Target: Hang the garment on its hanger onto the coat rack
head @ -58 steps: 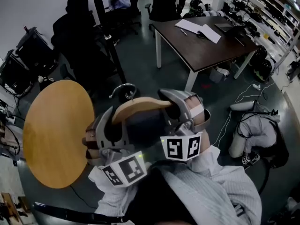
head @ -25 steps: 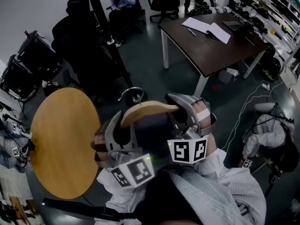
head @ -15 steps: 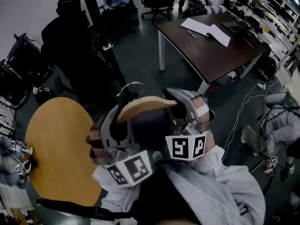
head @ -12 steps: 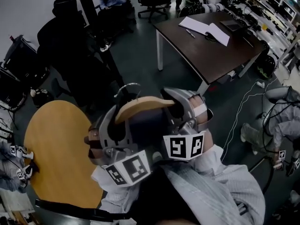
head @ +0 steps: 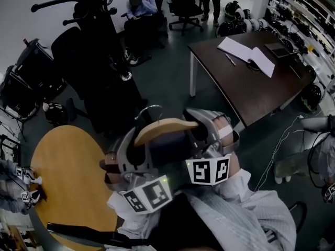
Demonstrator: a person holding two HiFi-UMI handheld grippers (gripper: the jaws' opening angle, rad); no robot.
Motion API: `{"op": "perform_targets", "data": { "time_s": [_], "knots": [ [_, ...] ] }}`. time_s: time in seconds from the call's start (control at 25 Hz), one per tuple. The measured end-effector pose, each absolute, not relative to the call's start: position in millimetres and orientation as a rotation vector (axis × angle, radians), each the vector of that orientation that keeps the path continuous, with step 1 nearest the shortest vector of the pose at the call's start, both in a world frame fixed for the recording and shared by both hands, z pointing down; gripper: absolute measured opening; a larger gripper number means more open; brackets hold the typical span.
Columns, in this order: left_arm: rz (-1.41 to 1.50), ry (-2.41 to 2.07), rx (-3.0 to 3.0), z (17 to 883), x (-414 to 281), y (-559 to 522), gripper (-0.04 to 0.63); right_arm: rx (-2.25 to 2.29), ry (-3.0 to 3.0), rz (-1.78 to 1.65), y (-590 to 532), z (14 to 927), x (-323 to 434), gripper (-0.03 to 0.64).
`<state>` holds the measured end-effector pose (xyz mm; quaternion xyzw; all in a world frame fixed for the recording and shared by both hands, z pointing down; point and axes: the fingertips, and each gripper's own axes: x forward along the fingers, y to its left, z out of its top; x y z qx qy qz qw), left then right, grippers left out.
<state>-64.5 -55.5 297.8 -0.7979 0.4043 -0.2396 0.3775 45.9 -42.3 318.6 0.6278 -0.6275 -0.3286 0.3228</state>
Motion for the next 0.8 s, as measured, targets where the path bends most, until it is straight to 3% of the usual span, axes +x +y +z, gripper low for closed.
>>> {"op": "perform_targets", "data": {
  "time_s": [0.32, 0.8],
  "knots": [
    [-0.671, 1.227, -1.967, 277.9, 12.5, -120.7, 0.066, 1.527, -1.795, -0.979, -126.2, 295.7, 123.9, 0.020],
    [-0.755, 1.427, -1.901, 273.1, 54.3, -199.6, 0.066, 1.393, -1.933, -1.082, -224.2, 287.5, 163.6, 0.023]
  ]
}}
